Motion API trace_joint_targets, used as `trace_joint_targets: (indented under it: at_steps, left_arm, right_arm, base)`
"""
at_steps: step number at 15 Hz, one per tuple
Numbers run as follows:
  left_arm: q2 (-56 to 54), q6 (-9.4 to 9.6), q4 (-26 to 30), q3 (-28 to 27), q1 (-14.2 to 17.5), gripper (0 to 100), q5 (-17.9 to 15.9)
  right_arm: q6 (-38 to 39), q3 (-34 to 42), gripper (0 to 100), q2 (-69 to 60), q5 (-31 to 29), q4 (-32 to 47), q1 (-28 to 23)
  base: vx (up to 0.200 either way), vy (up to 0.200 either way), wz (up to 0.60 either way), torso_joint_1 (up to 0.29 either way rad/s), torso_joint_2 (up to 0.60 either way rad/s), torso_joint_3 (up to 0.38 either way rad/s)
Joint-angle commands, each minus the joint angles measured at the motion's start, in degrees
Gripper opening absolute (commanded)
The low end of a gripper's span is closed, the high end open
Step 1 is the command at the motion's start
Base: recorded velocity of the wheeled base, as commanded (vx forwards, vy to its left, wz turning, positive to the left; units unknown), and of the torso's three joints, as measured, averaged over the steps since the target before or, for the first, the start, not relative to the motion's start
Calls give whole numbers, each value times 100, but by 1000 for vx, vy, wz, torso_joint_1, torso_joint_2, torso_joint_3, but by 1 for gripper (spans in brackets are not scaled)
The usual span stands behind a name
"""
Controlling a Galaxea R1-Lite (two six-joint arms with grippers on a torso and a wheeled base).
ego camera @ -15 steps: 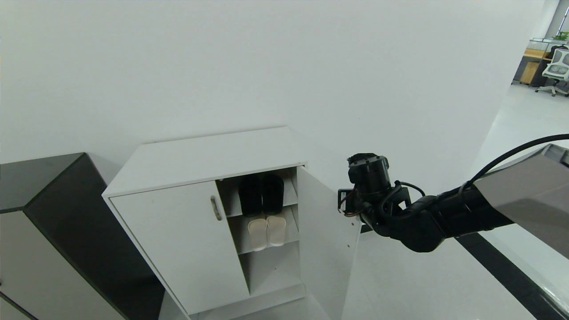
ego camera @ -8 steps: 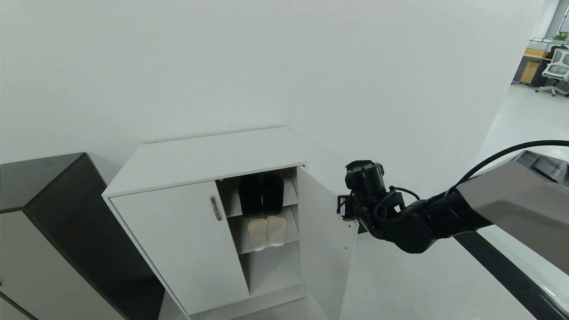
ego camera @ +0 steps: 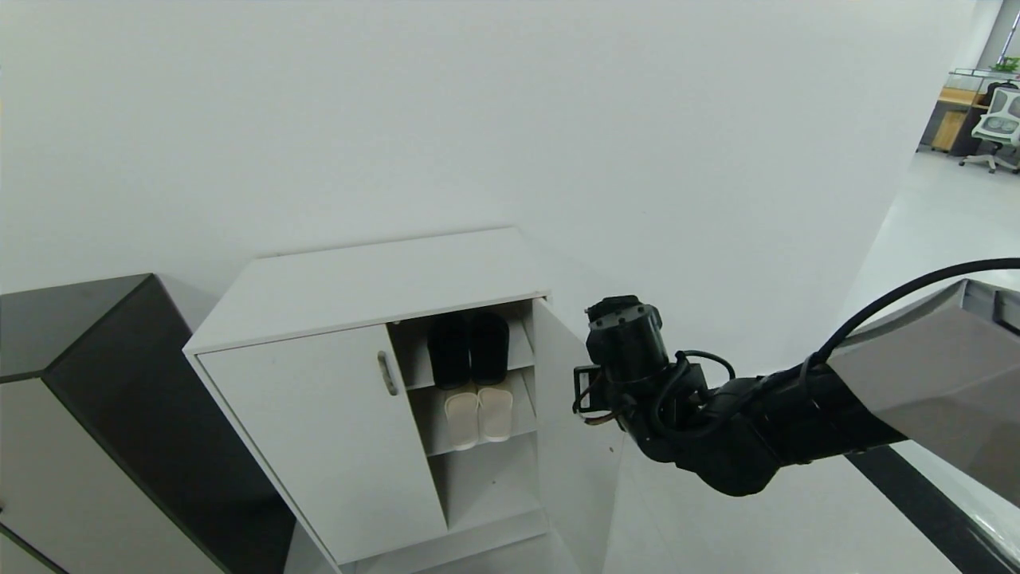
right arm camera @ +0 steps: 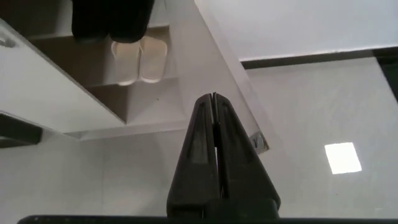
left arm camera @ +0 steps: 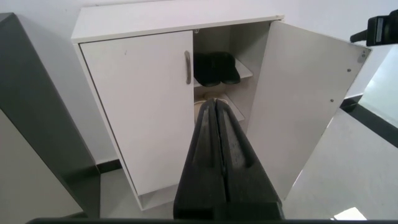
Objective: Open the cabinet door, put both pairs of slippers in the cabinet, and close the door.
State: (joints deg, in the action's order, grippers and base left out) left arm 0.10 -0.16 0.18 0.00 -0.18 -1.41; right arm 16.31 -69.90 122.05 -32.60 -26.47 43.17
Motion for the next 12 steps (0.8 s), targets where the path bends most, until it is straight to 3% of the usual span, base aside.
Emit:
trace_joint_targets:
  at_steps: [1,6,12]
  left_arm:
    - [8,-2,-1,0,1,0,1]
    - [8,-2,-1,0,1,0,1]
    - [8,-2,-1,0,1,0,1]
  right_arm:
    - [-14,-85,0,3,-63,-17,-212]
    - [-58,-393,0,565,-45,-17,-687]
    - [-23,-252,0,442,-36,10,-221]
  base:
    - [0,0,0,0,0,0]
    - [0,0,0,0,0,0]
    - [0,0,0,0,0,0]
